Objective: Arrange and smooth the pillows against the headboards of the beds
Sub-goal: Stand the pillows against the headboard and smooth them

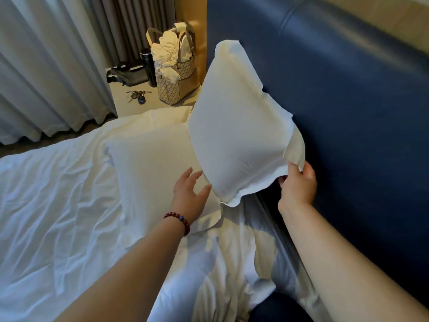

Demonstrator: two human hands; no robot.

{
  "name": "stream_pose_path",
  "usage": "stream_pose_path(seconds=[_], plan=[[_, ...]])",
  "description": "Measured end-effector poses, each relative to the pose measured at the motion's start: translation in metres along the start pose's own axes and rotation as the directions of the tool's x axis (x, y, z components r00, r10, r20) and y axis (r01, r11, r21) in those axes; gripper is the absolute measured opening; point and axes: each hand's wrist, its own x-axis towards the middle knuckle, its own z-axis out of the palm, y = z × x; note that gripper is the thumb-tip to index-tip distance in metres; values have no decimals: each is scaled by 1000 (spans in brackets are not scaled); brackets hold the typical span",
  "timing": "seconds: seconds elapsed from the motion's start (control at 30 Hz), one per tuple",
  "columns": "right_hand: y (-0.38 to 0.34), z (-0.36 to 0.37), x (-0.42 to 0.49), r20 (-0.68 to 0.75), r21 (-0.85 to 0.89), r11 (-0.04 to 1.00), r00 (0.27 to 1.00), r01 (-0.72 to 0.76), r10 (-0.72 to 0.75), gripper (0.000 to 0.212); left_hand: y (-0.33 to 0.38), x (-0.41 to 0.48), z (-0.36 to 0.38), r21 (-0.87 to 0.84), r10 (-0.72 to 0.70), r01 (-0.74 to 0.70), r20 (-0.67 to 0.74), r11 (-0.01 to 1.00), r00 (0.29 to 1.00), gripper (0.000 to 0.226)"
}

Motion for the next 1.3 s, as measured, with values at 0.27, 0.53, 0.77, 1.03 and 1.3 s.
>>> stream_pose_path(seconds=[0.27,0.53,0.77,1.03,1.3], plan=[[57,7,15,-10,-381,905,980,-188,200,27,-49,-17,57,-499,-625,616,177,609,761,44],[120,-12,17,188,-365,887,910,-284,369,40,-95,-16,108,-838,-786,543,366,-46,498,70],[167,29,22,76,-403,706,747,-582,660,21,-167,-10,107,-960,-815,272,209,-66,540,34],[199,3,14,156,-423,736,758,-529,634,22,-166,-49,85,-968,-864,246,159,-42,478,16],[209,28,4,182,-436,532,508,-726,842,17,-152,-52,73,-927,-943,291,-148,237,297,34]])
